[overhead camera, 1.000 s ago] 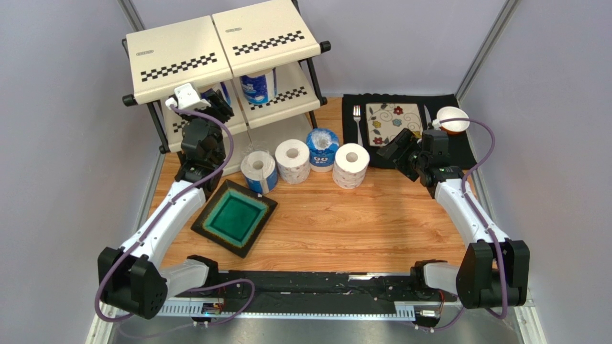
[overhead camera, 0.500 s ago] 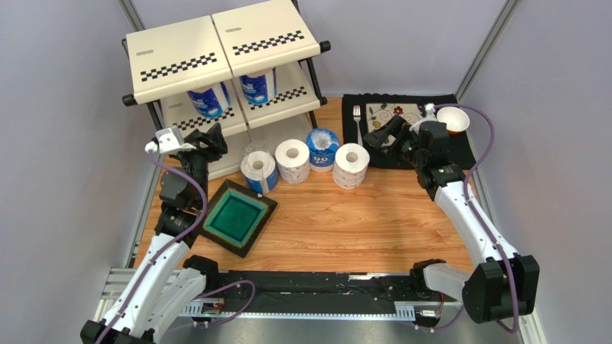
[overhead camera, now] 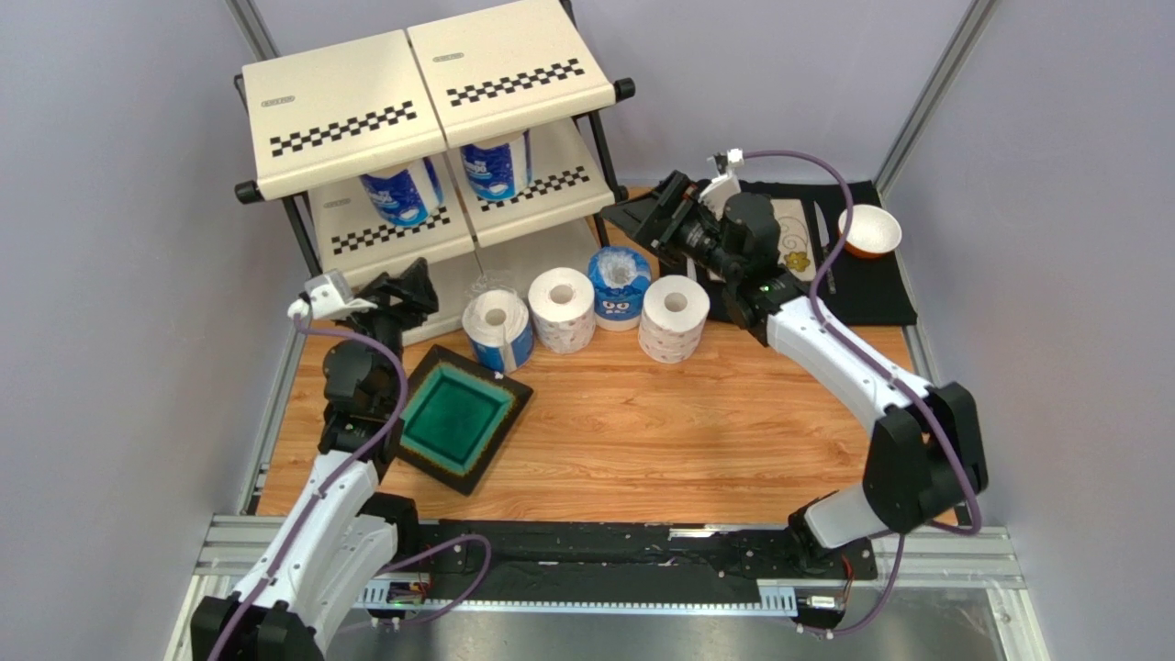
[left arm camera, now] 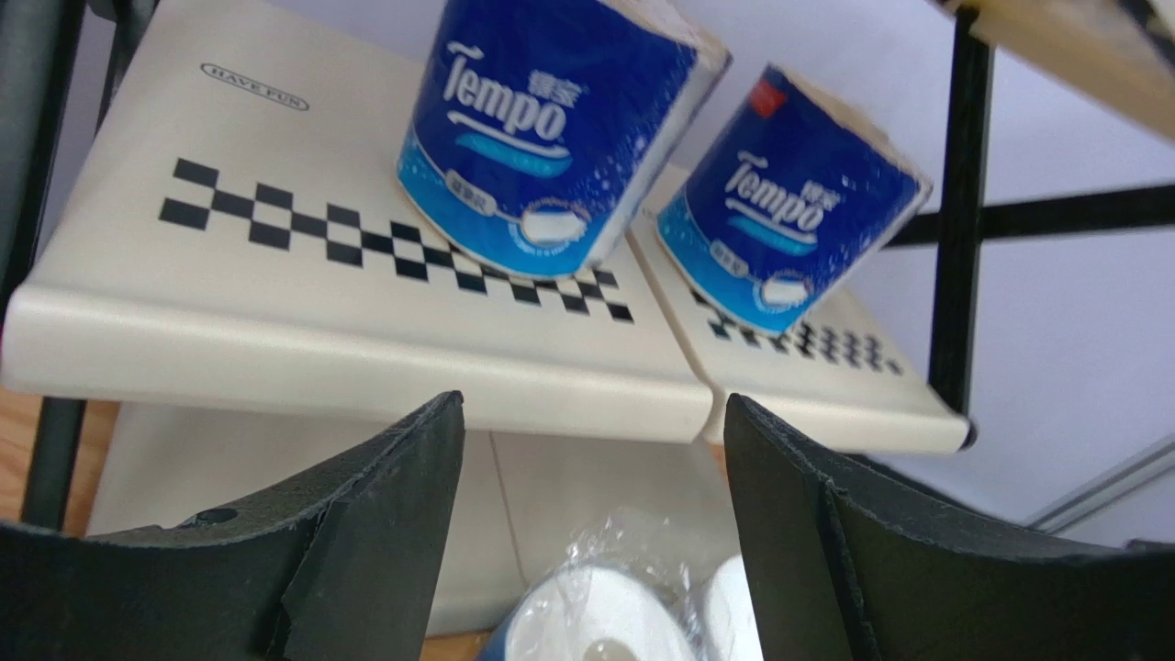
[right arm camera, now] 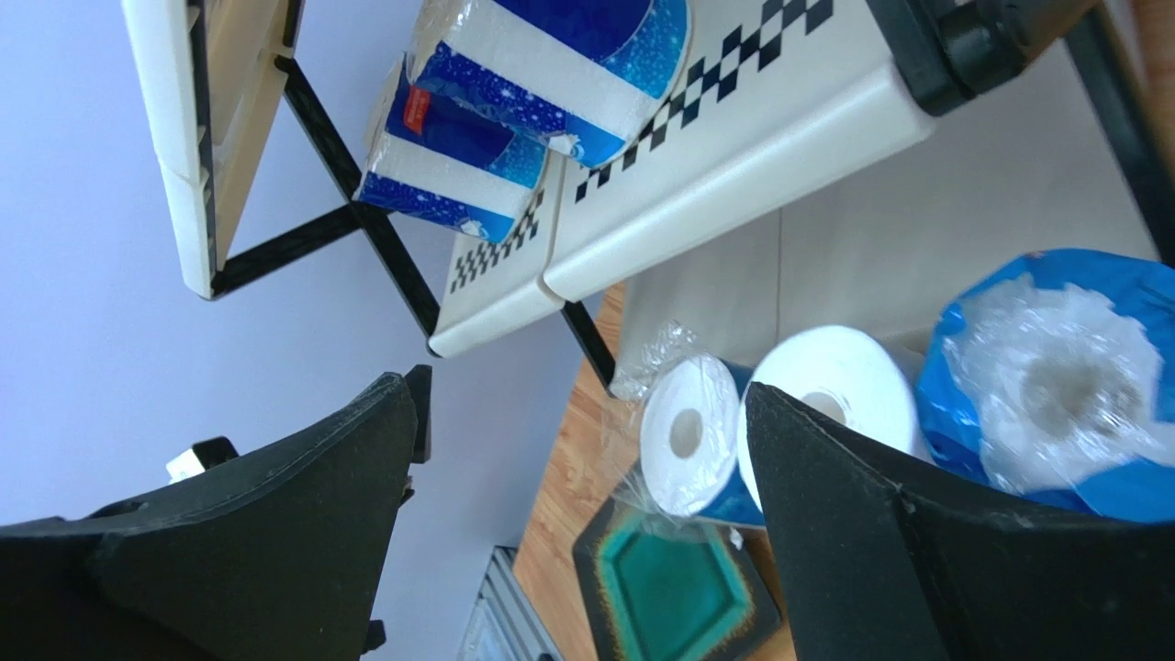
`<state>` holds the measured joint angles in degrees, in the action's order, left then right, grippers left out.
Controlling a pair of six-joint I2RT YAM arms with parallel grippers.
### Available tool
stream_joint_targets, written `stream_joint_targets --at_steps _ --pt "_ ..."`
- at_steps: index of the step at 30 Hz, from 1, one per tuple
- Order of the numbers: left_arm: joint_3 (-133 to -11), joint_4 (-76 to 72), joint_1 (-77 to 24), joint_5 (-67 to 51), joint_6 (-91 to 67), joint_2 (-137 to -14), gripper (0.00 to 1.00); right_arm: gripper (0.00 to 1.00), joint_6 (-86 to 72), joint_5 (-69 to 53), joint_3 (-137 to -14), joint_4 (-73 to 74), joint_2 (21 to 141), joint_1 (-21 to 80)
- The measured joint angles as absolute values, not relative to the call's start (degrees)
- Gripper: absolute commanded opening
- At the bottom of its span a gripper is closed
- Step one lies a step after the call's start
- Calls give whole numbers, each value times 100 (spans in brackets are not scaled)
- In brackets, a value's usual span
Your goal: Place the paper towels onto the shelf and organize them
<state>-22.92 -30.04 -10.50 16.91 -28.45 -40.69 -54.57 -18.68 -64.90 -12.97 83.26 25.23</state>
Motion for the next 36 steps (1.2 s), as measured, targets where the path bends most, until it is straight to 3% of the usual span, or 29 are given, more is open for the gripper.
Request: stream_joint_targets --at_steps 14,36 --pt "-2305 -4799 832 -1 -4786 -5199 78 93 -6344 -2270 -8287 -2416 10020 2694" --pt "-3017 -6471 1387 -832 -6359 -6573 78 93 -6348 -1892 -9918 -2091 11456 2936"
